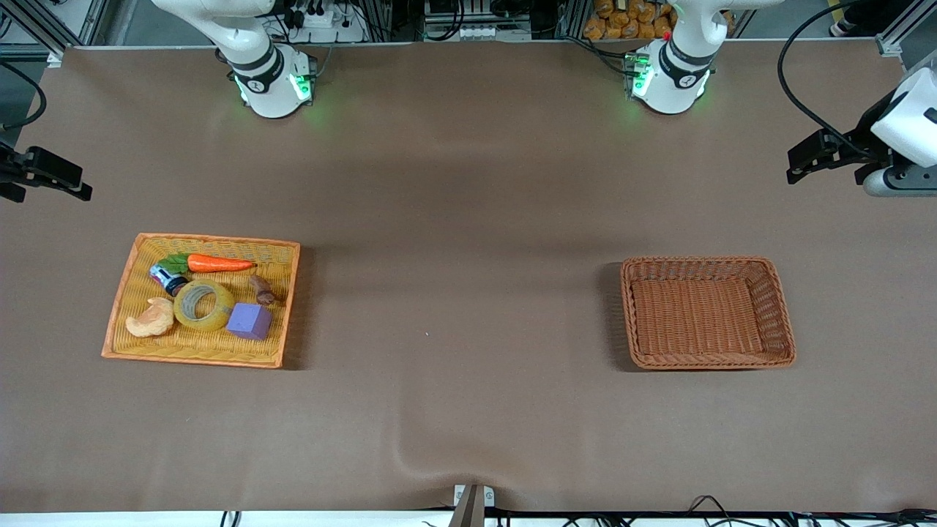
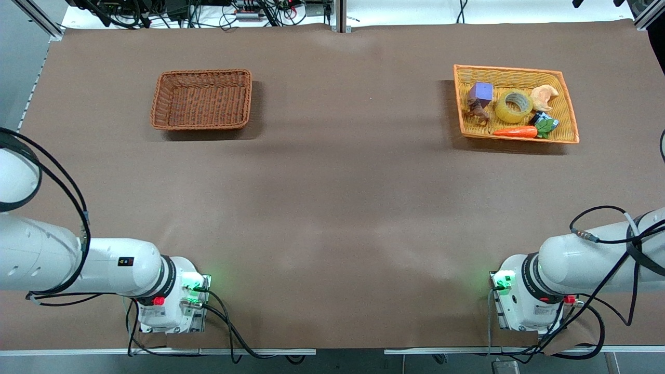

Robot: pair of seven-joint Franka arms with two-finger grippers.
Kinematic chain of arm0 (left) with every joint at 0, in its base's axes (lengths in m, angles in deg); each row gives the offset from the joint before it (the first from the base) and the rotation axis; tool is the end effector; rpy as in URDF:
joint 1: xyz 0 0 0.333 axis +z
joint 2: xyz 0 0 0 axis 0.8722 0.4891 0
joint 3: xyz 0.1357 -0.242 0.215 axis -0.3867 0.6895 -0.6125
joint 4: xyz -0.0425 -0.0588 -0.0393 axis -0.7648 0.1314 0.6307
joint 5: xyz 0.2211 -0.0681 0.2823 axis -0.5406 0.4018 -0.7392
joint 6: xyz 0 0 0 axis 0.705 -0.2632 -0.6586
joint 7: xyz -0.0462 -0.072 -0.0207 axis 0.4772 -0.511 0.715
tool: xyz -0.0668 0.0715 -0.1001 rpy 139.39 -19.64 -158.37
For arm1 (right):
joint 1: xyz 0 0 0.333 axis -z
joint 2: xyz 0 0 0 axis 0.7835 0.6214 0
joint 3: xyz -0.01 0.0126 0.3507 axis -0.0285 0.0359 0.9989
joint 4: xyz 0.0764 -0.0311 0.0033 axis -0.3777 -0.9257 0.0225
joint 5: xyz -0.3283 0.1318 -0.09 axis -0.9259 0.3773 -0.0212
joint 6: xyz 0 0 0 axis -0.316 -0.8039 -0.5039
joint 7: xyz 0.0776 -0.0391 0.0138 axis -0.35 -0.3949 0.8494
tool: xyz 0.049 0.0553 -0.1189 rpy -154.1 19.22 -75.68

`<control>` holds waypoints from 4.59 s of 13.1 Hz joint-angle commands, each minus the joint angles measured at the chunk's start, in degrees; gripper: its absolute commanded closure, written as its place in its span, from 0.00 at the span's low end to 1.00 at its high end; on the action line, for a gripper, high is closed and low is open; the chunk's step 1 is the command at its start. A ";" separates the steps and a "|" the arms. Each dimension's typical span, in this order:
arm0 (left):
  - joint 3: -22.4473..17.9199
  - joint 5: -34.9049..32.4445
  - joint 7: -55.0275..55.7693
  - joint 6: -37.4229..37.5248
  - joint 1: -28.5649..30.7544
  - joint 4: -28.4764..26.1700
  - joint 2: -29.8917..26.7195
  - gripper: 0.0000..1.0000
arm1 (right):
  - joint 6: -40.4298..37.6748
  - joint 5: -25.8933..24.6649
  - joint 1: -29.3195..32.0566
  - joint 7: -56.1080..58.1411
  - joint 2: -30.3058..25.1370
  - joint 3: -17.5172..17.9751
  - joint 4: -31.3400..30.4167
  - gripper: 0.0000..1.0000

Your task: Transfer tape with both arms

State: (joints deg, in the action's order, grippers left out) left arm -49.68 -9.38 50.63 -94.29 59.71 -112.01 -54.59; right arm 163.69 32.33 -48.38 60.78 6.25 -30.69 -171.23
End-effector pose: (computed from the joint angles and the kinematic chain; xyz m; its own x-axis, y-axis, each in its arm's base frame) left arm 0.5032 -0.0357 0.6289 0.9985 -0.0334 -0.0443 -0.0343 -0.9992 -0.0203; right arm 0.5320 -0.0391 0.6410 0.9985 0.0096 -0.0546 0.0087 -0.9998 -0.0169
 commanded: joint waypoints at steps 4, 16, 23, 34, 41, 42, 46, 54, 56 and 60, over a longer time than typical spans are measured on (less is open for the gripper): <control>0.62 -0.04 -0.44 0.60 0.83 2.46 1.04 0.00 | -0.11 0.63 -0.48 -1.15 -0.29 0.22 -0.23 0.00; 0.62 -0.65 -0.44 12.30 -0.22 10.56 9.39 0.00 | -0.20 0.63 -0.48 -1.15 -0.29 0.14 -0.23 0.00; 1.06 -0.92 -0.26 13.00 -0.48 11.70 12.20 0.00 | 10.49 0.72 -2.06 -0.97 1.74 0.31 -7.92 0.00; 0.88 -3.38 0.70 11.68 -2.68 17.22 18.08 0.00 | 51.48 0.63 1.63 14.49 18.78 0.13 -33.88 0.00; 1.32 -0.05 6.93 3.69 -2.68 21.46 22.67 0.00 | 56.22 0.63 0.14 14.59 21.59 0.13 -36.09 0.03; 1.24 1.70 10.51 1.86 -2.68 21.37 22.67 0.00 | 57.19 0.63 0.23 14.59 22.21 0.13 -36.18 0.13; 1.15 7.25 21.16 -7.72 -2.77 20.85 24.07 0.00 | 56.59 0.63 0.06 13.71 22.30 0.13 -36.09 0.90; 0.71 7.43 38.46 -24.68 -8.91 20.93 29.86 0.00 | 24.38 0.63 -6.78 7.60 11.58 0.31 -18.21 1.00; 0.53 7.26 44.45 -31.53 -10.67 20.93 32.15 0.00 | 21.60 1.76 -14.58 -6.69 11.76 0.40 -14.48 1.00; 0.27 7.08 54.87 -37.35 -13.92 21.11 33.83 0.00 | 21.34 13.44 -28.31 -31.00 21.75 0.31 2.63 1.00</control>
State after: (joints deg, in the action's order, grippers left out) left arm -48.41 -2.64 98.64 -130.18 47.78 -92.21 -21.22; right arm 186.89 41.33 -72.81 36.63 20.29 -29.50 -179.83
